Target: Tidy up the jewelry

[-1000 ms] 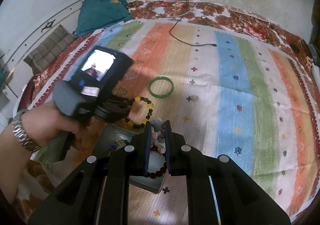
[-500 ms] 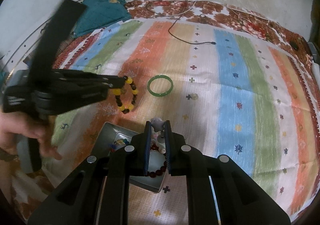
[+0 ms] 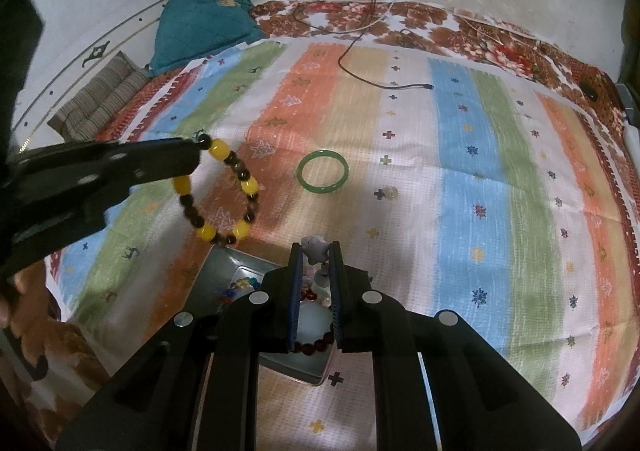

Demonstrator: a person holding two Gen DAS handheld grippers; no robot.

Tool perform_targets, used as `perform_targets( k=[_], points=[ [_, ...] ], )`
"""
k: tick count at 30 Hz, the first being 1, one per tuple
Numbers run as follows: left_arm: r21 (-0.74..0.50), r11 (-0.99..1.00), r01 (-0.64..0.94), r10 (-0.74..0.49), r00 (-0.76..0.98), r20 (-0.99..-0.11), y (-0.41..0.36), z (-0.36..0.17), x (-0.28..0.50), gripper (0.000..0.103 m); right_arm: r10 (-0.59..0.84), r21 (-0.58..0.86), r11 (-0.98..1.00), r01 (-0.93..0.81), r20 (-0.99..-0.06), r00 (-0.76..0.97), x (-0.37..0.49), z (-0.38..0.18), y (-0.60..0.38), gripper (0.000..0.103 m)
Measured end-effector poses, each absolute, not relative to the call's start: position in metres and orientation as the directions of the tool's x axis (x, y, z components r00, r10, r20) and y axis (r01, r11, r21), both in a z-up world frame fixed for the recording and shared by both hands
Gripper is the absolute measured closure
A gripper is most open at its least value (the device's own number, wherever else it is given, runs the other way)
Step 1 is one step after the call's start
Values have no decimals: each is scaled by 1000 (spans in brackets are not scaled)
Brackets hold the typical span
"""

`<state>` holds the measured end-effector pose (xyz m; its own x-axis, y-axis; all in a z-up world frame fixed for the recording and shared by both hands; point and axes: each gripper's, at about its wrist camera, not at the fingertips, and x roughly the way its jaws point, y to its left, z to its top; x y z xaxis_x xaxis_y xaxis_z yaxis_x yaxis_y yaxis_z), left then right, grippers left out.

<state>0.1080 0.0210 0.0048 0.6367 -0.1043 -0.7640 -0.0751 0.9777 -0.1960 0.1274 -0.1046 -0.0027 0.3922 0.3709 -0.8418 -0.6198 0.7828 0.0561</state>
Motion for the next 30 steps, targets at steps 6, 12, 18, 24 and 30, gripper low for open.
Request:
perform_targets(
  k=[6,12,18,24,30],
  points=[
    [-190,981,-51,-108,664,-739,9,11,81,94,380,64,781,-621,-838,391,123,-1,-107,89],
    [-165,985,-59,-81,679,-730,3,10,57,94,392,60,765,-641,-834,389,111,3,-107,89],
    [-175,984,-47,-97,680,-727,1,9,48,94,400,59,753,-656,-833,383,101,4,-107,89],
    [-143,988,-54,-72,660,-748,-6,3,52,93,391,58,753,-655,-841,374,100,1,-104,89],
    [-122,985,-121,-13,656,-754,8,1,53,87,351,52,797,-602,-850,392,112,-1,-113,79]
  ],
)
